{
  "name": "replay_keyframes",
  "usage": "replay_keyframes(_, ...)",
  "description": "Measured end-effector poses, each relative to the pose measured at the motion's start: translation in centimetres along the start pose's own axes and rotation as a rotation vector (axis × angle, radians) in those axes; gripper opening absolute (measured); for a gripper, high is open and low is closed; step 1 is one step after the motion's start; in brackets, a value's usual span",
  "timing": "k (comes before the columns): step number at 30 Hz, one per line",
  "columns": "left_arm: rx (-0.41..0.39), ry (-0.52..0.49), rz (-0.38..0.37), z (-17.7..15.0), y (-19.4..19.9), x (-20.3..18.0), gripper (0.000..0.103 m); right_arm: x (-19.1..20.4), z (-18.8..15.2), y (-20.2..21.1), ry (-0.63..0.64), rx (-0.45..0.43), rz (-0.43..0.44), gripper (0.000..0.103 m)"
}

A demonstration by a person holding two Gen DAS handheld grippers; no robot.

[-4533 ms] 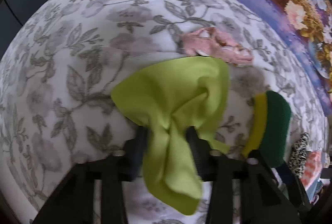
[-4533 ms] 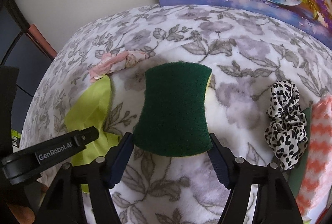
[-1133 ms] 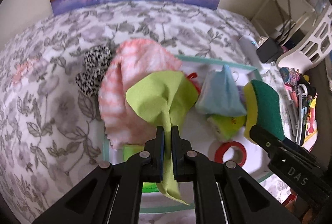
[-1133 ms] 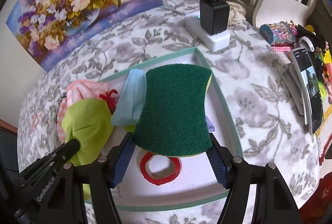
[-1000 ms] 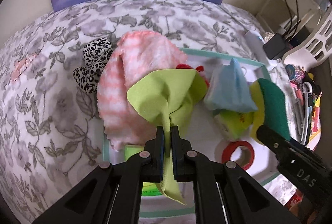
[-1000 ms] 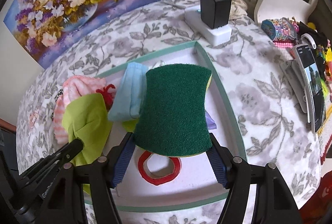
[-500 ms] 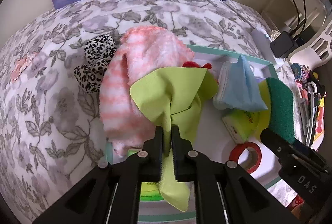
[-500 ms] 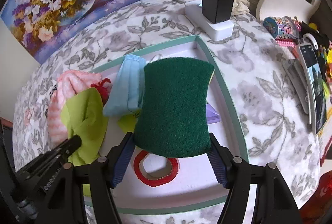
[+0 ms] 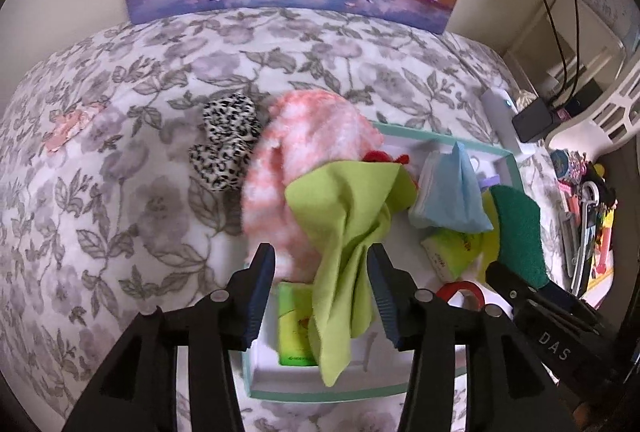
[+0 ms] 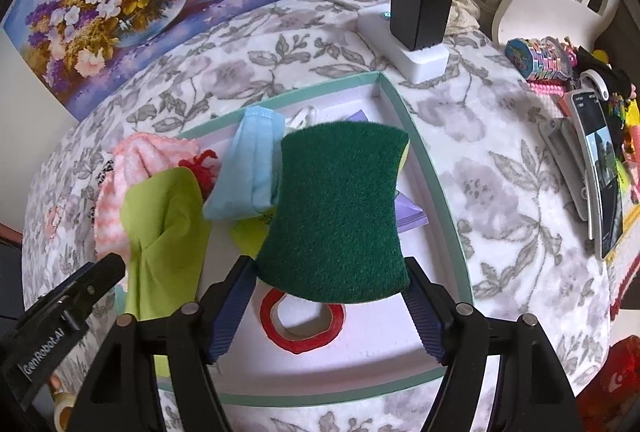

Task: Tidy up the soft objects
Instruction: 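Open the right gripper to drop the sponge while the left gripper releases the cloth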

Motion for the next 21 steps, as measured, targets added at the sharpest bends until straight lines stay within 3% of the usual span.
replay_keyframes(2, -0.004, 0.007, 0.019, 0.2, 0.2, 0.6, 0.055, 0.1, 0.1, 0.4, 0.003, -0.010, 0.001, 0.080)
replay_keyframes(4, -0.002, 0.015, 0.031, 0.3, 0.2, 1.1, 0.074, 0.2, 0.2, 0.6, 0.005, -0.018, 0.004, 0.082)
replay_keyframes(8, 0.004, 0.025, 0.064, 0.2, -0.2, 2.0, 0.079, 0.6, 0.3, 1.0, 0.011, -0.028, 0.011, 0.083)
replay_keyframes(10, 0.008, 0.025, 0.088, 0.1, -0.5, 2.4, 0.096, 0.7, 0.2, 1.0, 0.016, -0.028, 0.013, 0.085)
replay_keyframes(16, 0.016, 0.019, 0.138, -0.3, -1.0, 3.0, 0.098, 1.2, 0.2, 1.1, 0.030, -0.031, 0.028, 0.101)
replay_keyframes(21, 0.011, 0.020, 0.177, -0.3, -1.1, 3.5, 0.099, 1.4, 0.0, 1.0, 0.039, -0.031, 0.025, 0.103)
Point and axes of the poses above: each gripper's, at about its wrist camera, not at the fingertips, and y roughly against the way its jaws point, x to its left, z to its top, the point moved 2 cm from there along -y, roughly the way its jaws point, and after that the axes turned 10 degrees about -x, right-handed, at the moved point
